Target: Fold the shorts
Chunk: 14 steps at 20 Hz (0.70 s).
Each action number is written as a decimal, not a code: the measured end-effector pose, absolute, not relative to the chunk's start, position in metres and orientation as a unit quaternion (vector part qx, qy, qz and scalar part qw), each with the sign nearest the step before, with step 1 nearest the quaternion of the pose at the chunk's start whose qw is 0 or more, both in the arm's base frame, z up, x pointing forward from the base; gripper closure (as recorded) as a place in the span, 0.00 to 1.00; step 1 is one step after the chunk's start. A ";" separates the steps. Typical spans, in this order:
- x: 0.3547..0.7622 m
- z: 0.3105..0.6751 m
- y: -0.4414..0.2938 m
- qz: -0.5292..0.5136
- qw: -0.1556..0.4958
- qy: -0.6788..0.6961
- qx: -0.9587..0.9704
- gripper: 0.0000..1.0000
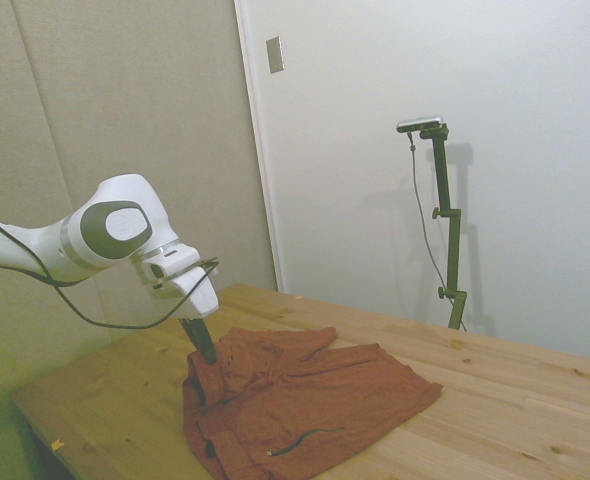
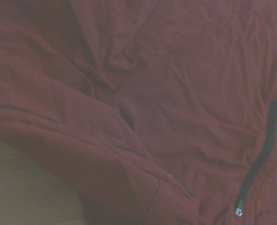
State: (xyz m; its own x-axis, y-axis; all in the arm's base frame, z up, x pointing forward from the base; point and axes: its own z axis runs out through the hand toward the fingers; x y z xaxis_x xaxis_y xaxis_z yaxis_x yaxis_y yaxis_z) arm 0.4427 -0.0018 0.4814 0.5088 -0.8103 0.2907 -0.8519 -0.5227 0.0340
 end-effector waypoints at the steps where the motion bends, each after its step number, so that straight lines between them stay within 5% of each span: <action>1: 0.442 0.486 -0.014 0.114 0.074 -0.489 0.862 1.00; 14: 0.448 0.437 -0.106 -0.035 -0.078 -0.508 0.857 1.00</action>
State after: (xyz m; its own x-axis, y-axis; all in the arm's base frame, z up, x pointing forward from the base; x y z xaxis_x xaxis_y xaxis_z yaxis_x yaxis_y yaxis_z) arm 0.4480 -0.1064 0.4367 0.4811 -0.8656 -0.1392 -0.8764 -0.4713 -0.0987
